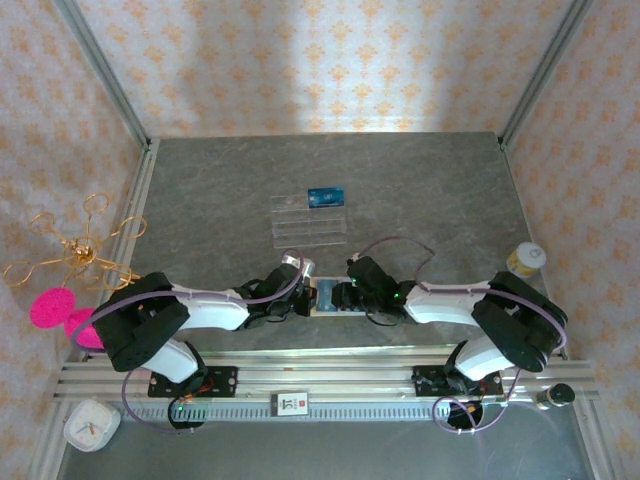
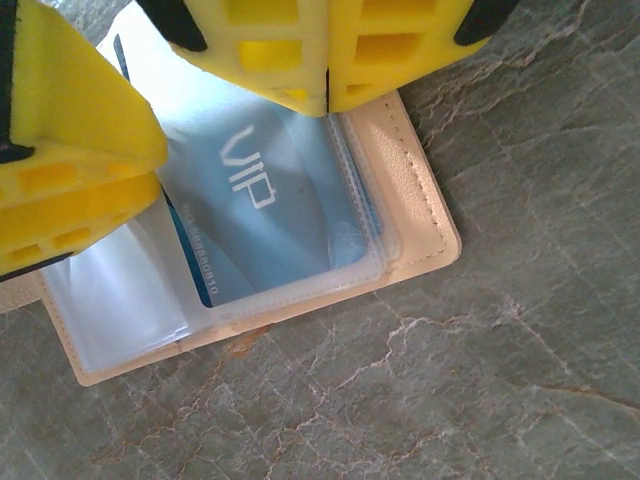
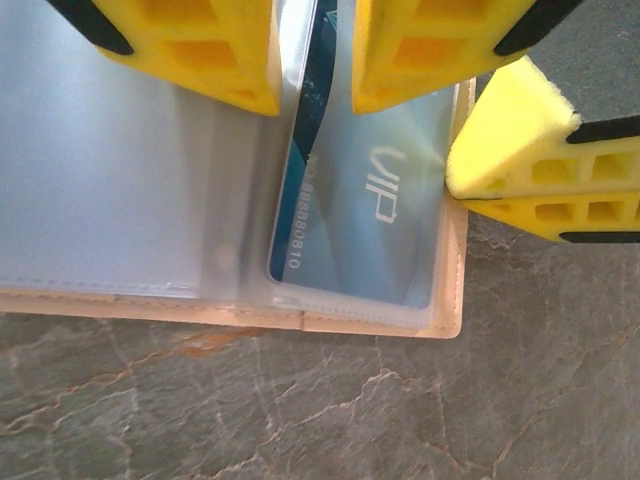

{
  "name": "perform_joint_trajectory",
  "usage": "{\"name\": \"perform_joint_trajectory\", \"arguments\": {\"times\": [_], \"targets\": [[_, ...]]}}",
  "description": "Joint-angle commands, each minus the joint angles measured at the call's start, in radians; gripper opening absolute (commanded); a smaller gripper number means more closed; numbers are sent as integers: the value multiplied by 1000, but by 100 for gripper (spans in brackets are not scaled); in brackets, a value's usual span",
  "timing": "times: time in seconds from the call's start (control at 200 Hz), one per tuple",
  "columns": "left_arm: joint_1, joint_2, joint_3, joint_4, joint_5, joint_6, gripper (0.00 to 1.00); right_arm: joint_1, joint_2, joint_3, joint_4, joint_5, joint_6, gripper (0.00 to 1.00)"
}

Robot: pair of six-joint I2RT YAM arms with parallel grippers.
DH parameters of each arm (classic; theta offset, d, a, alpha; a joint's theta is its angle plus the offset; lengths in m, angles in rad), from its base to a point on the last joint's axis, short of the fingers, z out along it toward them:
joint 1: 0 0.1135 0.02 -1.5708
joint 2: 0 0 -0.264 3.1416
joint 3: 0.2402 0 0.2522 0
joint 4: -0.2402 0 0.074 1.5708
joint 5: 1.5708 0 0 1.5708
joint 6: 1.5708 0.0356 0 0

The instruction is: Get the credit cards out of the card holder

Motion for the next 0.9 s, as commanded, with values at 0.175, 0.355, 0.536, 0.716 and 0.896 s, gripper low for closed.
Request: {"name": "perform_joint_trajectory", "arguments": {"times": [0.175,0.355,0.536,0.716,0.896], "targets": [[-8,-137,9,-122,-19,36,0,-5,-90,-10,20,-26,-17,25],[-7,-67,29,-86,-20,43,0,-4,-38,-15,71,-48,4,25],[-7,-20,23,-49,-14,36,0,-4,-24,-10,82,-48,5,25],[-6,7,9,-27,-6,26,0,-4,2,-12,80,-34,10,24],[-6,18,1,-13,5,21,0,-4,43,-28,118,-49,25,24]]}}
